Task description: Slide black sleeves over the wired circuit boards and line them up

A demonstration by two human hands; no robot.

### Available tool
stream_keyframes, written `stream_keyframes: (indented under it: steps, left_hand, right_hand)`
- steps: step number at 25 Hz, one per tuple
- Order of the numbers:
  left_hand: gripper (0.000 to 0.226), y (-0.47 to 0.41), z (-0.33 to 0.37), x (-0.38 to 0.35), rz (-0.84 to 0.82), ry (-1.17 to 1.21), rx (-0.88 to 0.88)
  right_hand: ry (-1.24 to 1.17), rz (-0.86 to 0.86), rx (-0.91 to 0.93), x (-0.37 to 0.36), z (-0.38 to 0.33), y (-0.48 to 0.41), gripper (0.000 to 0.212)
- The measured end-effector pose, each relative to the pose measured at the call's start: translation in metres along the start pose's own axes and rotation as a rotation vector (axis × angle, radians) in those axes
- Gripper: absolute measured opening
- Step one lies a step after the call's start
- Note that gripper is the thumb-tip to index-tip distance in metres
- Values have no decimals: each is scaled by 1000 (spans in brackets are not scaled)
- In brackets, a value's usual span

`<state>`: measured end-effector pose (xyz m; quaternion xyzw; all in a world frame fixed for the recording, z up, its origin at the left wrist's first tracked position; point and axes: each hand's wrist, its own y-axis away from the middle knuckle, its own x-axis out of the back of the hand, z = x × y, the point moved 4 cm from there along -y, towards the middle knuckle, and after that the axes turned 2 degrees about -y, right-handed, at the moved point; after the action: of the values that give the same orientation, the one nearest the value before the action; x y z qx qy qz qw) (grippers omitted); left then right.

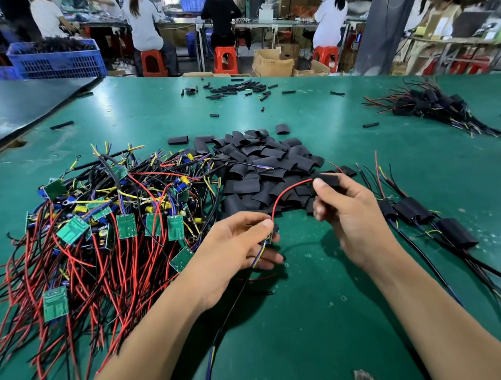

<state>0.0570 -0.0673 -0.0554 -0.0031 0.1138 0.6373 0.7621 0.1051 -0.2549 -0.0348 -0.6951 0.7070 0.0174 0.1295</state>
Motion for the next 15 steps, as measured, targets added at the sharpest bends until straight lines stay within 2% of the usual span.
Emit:
stream_keyframes:
  steps: [4, 9, 13, 15]
  left_hand:
    - [6, 1, 3, 1, 15, -8, -21]
    - [12, 1, 3, 5, 65, -1, 38]
    - [11, 1, 4, 2, -4, 0, 34]
    - [16, 2, 5, 1, -23, -20, 21]
  right_hand:
    - [131, -7, 22, 2, 2, 0, 13]
    - [68, -93, -54, -6, 2, 3, 4]
    - [-19, -175, -152, -14, 7, 6, 7]
    - [-87, -176, -188, -15, 6, 7, 17]
